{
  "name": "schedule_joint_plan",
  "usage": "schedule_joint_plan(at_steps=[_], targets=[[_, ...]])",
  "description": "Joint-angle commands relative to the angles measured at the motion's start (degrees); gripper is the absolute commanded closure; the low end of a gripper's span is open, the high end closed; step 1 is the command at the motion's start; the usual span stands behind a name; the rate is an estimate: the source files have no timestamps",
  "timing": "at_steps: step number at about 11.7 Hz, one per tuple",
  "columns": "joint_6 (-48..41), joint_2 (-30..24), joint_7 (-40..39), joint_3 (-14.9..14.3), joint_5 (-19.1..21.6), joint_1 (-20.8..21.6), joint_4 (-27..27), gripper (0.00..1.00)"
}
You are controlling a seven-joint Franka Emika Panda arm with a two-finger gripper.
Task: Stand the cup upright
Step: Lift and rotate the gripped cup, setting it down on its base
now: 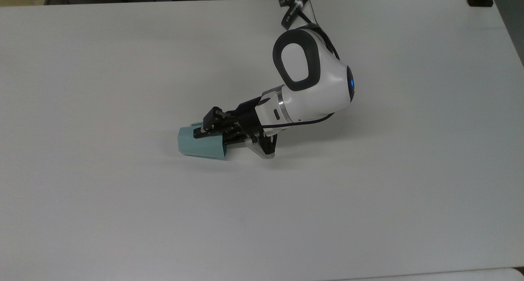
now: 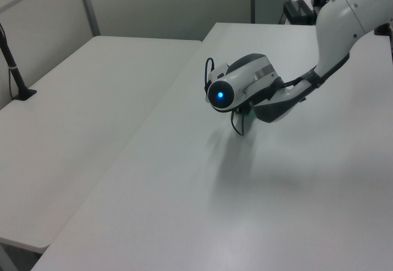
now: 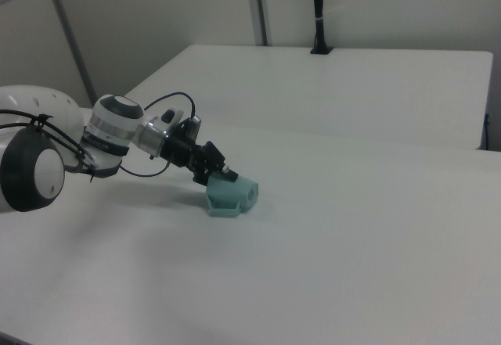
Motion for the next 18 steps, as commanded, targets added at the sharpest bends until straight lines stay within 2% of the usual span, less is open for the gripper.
schedule_joint_plan(at_steps=[1,8,9,12,16,18], targets=[[1.42,0.82,-0.68,-0.17,1.03,0.18,-0.33,1.0],[2.29,-0.66,-1.03,-0.17,1.99,-0.08,-0.42,1.0],[3.52,-1.54,-0.86,-0.17,3.38,-0.08,-0.33,1.0],[5.28,-6.54,-1.03,-0.26,11.9,-0.96,-0.41,1.0],[5.2,-11.3,-4.09,-0.35,18.76,-1.93,-0.41,1.0],[4.68,-12.01,-5.69,-0.61,20.44,-2.02,-0.5,1.0]])
